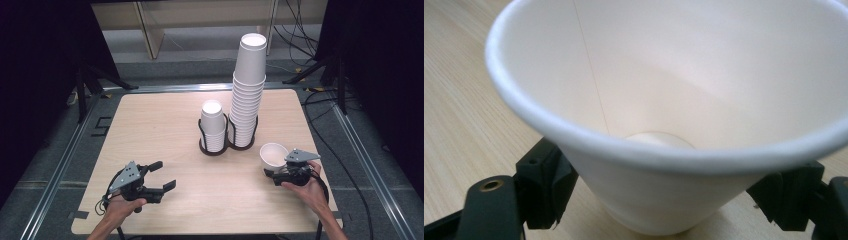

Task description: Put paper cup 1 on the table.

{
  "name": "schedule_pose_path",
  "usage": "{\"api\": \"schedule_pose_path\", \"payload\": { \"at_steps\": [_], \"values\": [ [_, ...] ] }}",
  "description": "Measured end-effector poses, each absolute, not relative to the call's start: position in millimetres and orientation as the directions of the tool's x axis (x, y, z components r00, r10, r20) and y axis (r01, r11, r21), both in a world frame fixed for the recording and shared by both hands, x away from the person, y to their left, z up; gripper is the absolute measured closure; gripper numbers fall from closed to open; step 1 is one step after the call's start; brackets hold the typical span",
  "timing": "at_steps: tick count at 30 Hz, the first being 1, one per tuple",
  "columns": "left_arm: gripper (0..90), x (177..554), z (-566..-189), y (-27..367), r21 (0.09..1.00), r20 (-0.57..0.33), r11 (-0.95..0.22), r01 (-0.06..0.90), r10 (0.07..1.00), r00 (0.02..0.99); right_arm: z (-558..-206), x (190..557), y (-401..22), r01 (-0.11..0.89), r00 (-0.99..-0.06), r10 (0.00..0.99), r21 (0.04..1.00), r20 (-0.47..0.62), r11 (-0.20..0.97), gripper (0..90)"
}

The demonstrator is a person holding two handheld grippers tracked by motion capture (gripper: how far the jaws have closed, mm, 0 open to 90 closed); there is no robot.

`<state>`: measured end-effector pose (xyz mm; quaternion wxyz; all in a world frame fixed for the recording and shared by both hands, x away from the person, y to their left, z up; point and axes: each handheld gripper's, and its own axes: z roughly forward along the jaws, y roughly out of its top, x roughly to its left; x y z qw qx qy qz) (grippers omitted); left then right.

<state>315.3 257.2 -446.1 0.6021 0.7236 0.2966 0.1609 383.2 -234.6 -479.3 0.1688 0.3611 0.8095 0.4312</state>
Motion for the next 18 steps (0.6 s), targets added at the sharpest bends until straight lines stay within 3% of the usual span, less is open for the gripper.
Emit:
{"api": "schedule_pose_path", "payload": {
  "at_steps": [5, 13, 14, 18],
  "values": [
    [14.5, 316, -447, 257, 0.969, -0.125, -0.092, 0.229, 0.618, 0.776, -480, 382, -237, 0.453, -0.678, 0.733, 0.819, 0.059, 0.353, 15.5],
    [14.5, 314, -445, 258, 0.965, -0.116, -0.111, 0.236, 0.625, 0.772, -479, 378, -238, 0.475, -0.675, 0.734, 0.805, 0.074, 0.355, 15.6],
    [14.5, 315, -445, 258, 0.965, -0.117, -0.111, 0.237, 0.625, 0.771, -479, 373, -237, 0.514, -0.646, 0.754, 0.797, 0.117, 0.317, 15.5],
    [14.5, 315, -445, 258, 0.966, -0.115, -0.111, 0.235, 0.627, 0.771, -479, 366, -244, 0.497, -0.661, 0.745, 0.796, 0.091, 0.344, 15.5]
  ]
}}
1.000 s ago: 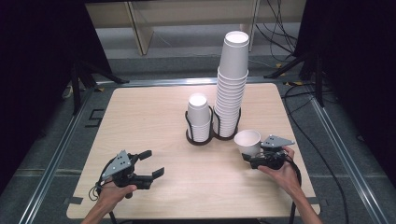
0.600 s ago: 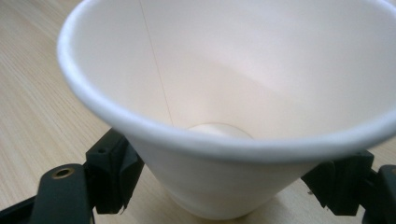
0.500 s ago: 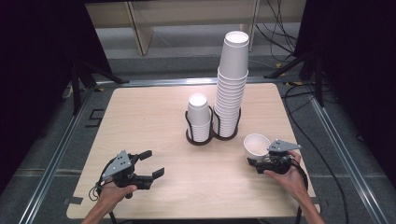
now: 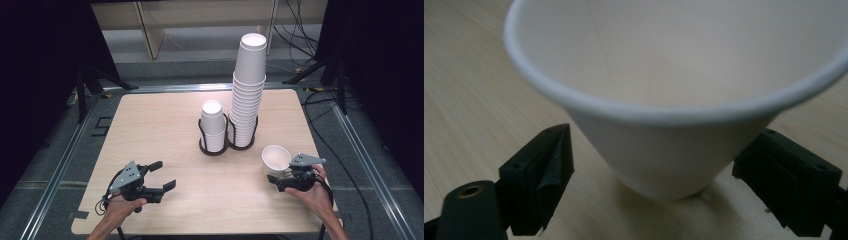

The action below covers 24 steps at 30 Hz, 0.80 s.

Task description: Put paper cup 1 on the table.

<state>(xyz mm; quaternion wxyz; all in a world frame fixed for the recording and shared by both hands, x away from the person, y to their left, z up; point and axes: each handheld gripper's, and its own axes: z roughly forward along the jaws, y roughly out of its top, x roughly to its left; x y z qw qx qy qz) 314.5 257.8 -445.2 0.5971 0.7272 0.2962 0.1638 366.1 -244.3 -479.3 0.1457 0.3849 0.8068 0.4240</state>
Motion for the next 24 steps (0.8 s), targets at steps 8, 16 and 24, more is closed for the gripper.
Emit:
{"api": "schedule_pose_path", "payload": {
  "at_steps": [8, 16, 24],
  "values": [
    [14.6, 315, -445, 259, 0.965, -0.118, -0.109, 0.240, 0.637, 0.762, -467, 349, -267, 0.464, -0.626, 0.773, 0.847, 0.107, 0.259, 15.5],
    [14.6, 318, -447, 261, 0.962, -0.117, -0.113, 0.247, 0.649, 0.751, -449, 332, -276, 0.444, -0.596, 0.795, 0.871, 0.112, 0.209, 15.4],
    [14.5, 319, -448, 261, 0.957, -0.113, -0.128, 0.259, 0.661, 0.742, -425, 322, -274, 0.398, -0.587, 0.802, 0.902, 0.111, 0.167, 15.4]
  ]
}}
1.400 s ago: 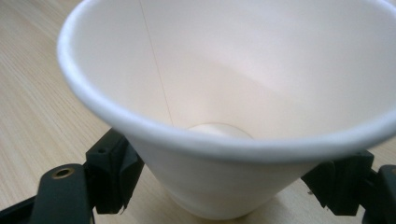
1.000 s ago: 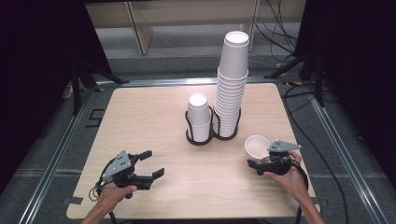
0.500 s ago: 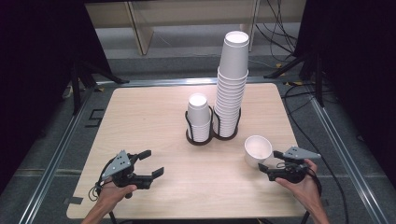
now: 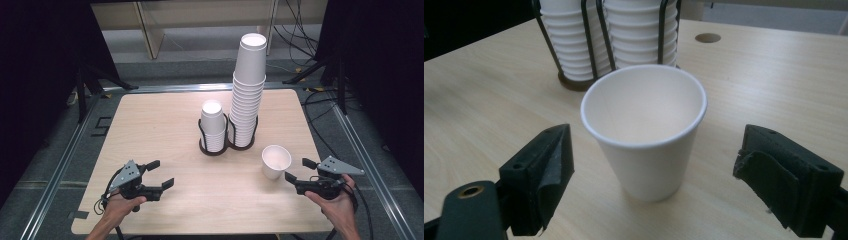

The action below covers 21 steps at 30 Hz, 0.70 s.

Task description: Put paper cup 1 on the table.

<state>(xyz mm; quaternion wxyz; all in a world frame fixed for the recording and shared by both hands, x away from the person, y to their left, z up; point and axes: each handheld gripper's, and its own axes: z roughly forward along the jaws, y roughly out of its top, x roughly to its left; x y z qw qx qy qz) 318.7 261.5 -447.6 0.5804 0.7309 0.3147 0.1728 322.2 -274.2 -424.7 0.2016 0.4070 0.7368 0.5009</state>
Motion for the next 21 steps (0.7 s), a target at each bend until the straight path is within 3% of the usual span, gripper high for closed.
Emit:
{"api": "schedule_pose_path", "payload": {
  "at_steps": [10, 21],
  "values": [
    [14.6, 319, -448, 262, 0.956, -0.115, -0.130, 0.264, 0.663, 0.740, -395, 325, -266, 0.370, -0.609, 0.780, 0.921, 0.143, 0.120, 15.3],
    [14.5, 320, -447, 262, 0.955, -0.115, -0.130, 0.265, 0.663, 0.740, -357, 350, -250, 0.329, -0.628, 0.771, 0.934, 0.104, 0.142, 15.3]
  ]
}}
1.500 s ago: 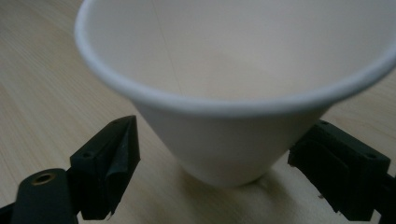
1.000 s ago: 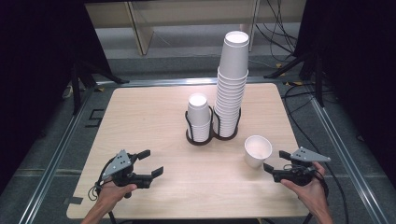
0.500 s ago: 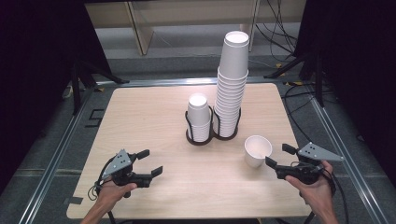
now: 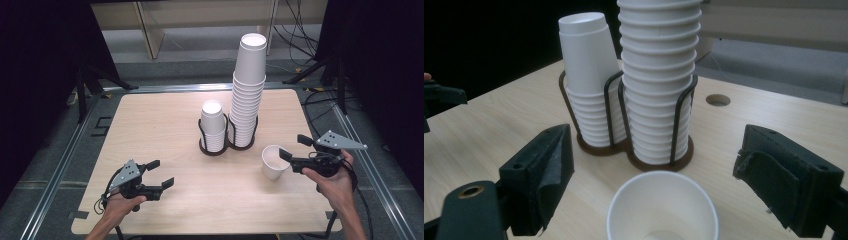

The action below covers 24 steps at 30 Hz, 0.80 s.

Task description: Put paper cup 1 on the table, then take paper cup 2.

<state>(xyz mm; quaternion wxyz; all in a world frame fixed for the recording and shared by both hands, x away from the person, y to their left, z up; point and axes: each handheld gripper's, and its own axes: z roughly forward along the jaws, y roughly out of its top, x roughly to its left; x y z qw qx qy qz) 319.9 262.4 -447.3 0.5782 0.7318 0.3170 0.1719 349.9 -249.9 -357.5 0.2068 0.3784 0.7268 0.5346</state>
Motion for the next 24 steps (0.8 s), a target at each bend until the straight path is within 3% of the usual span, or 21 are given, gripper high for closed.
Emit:
{"api": "schedule_pose_path", "payload": {
  "at_steps": [24],
  "values": [
    [14.6, 321, -449, 261, 0.959, -0.121, -0.119, 0.258, 0.650, 0.750, -318, 388, -219, 0.295, -0.654, 0.748, 0.949, 0.111, 0.116, 15.3]
  ]
}}
